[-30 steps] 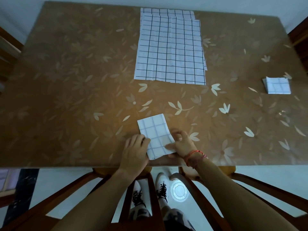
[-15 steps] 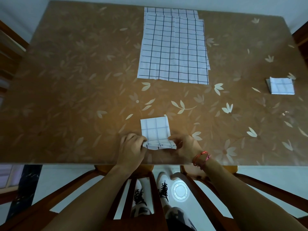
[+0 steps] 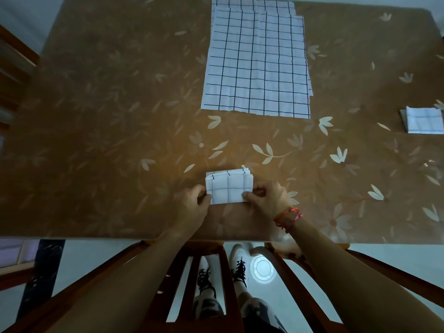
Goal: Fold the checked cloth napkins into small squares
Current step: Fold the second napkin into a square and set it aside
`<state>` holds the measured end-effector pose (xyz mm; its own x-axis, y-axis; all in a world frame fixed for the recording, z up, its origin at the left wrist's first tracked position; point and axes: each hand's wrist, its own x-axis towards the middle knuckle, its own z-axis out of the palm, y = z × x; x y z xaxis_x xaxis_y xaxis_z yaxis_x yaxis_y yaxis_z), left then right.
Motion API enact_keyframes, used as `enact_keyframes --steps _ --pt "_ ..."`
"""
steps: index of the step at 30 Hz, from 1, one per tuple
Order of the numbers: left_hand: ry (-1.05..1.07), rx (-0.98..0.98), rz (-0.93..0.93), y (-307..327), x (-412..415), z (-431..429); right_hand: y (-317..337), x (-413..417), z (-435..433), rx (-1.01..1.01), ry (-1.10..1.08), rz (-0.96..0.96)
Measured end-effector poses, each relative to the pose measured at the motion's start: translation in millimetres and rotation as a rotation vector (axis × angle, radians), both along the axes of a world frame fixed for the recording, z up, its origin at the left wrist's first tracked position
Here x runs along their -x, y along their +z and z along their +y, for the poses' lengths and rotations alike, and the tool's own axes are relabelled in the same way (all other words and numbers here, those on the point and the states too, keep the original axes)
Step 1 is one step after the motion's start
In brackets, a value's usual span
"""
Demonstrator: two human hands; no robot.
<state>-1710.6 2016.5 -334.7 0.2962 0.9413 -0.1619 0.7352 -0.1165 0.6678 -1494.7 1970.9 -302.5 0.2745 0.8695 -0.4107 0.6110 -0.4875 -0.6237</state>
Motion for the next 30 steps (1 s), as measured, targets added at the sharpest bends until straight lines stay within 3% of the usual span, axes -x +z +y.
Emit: enact_keyframes --steps 7,13,16,20,25,30 --pt "0.038 0.021 -0.038 -7.7 -3.1 6.7 -5.0 3.3 11.4 0.07 -0.063 0.02" --pt "-0.21 -0.382 0.212 -1.7 0.2 4.3 -12.8 1.2 19.4 0.109 -0.055 -0.02" --pt "-0.31 -0.455 0.271 -0.7 2.2 3.6 -17.3 1.2 22.2 0.125 -0.07 -0.01" --pt "-0.448 -0.419 0.361 -8.0 1.9 7.2 -21.2 0.2 24.9 0.135 -0.077 -0.002" --pt "-0.455 -0.304 0.485 -13.2 3.8 10.3 -27.5 0.5 26.7 0.129 -0.067 -0.034" --pt "-0.453 -0.287 0.515 -14.1 4.0 10.6 -24.0 3.4 26.7 0.04 -0.04 -0.243"
